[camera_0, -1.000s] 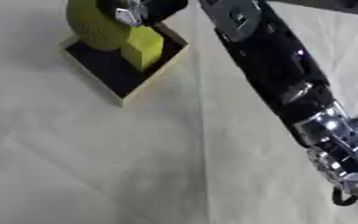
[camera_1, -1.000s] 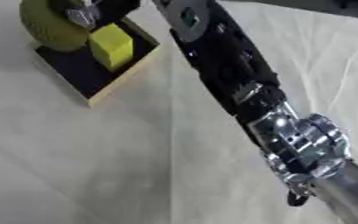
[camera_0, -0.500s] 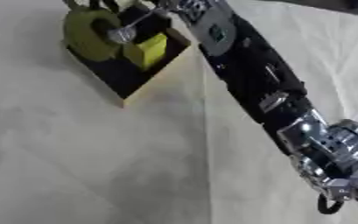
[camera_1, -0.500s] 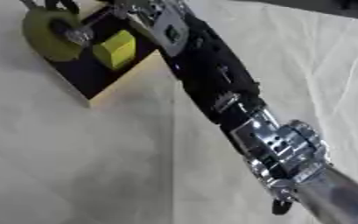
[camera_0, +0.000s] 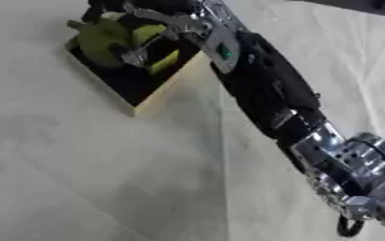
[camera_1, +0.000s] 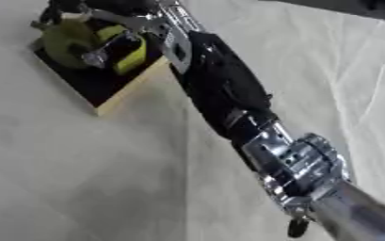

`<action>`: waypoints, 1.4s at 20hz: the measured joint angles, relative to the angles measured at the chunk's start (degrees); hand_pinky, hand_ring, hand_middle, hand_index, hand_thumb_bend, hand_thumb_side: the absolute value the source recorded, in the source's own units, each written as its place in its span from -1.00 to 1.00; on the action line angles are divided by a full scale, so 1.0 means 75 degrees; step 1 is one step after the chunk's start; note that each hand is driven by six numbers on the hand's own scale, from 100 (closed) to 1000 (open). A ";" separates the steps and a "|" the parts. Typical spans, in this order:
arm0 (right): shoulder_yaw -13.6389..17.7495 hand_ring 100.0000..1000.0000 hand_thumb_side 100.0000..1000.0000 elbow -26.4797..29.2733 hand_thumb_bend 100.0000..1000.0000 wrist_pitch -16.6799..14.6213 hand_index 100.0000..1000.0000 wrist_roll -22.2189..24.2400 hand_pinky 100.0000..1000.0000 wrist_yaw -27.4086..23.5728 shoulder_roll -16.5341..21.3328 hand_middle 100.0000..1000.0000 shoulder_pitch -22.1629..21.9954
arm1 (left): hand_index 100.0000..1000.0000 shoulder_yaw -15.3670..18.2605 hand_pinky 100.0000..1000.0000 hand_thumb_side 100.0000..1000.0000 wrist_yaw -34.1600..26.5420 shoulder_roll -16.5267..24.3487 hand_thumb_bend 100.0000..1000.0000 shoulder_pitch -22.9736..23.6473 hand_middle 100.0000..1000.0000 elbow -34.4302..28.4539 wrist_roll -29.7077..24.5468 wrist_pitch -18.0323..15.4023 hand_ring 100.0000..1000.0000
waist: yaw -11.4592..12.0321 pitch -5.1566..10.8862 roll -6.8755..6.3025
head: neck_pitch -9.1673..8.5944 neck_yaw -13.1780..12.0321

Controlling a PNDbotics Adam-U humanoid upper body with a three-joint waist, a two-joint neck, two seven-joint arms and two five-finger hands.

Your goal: Pick up objects on the table and place them in the box.

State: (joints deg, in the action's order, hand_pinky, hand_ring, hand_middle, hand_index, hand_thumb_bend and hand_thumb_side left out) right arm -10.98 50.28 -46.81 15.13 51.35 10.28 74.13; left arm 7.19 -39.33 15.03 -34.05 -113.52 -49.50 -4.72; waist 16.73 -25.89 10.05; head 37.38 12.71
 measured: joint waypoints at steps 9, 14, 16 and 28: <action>-0.0031 1.00 -0.95 0.0827 -1.00 0.0368 0.91 -0.0178 0.94 0.0454 0.0097 0.65 -0.0001 | 0.55 0.0001 0.62 0.27 0.0000 -0.0038 -1.00 0.0044 0.32 0.0000 0.0003 -0.0005 0.19 | -0.0121 0.0122 -0.0118 | 0.0022 -0.0082; -0.0047 0.96 -1.00 0.1743 -1.00 0.0769 0.89 0.0092 0.89 -0.0793 0.0306 0.56 -0.0057 | 0.55 0.0000 0.62 0.27 0.0000 -0.0104 -1.00 0.0099 0.32 0.0000 0.0039 -0.0037 0.20 | -0.0222 0.0251 -0.0229 | 0.0049 -0.0140; -0.0046 0.92 -1.00 0.2344 -1.00 0.1071 0.84 0.0232 0.86 -0.1730 0.0479 0.53 -0.0112 | 0.55 -0.0001 0.62 0.27 0.0000 -0.0128 -1.00 0.0114 0.32 0.0000 0.0076 -0.0062 0.20 | -0.0290 0.0305 -0.0274 | 0.0053 -0.0171; 0.0456 0.84 -0.81 0.6582 -1.00 0.2922 0.71 -0.0725 0.78 -0.8147 0.3904 0.51 -0.2373 | 0.57 0.0104 0.62 0.27 0.0045 -0.0126 -1.00 0.0228 0.40 0.0000 0.0636 -0.0481 0.30 | -0.0795 0.0621 -0.0790 | 0.0183 -0.0716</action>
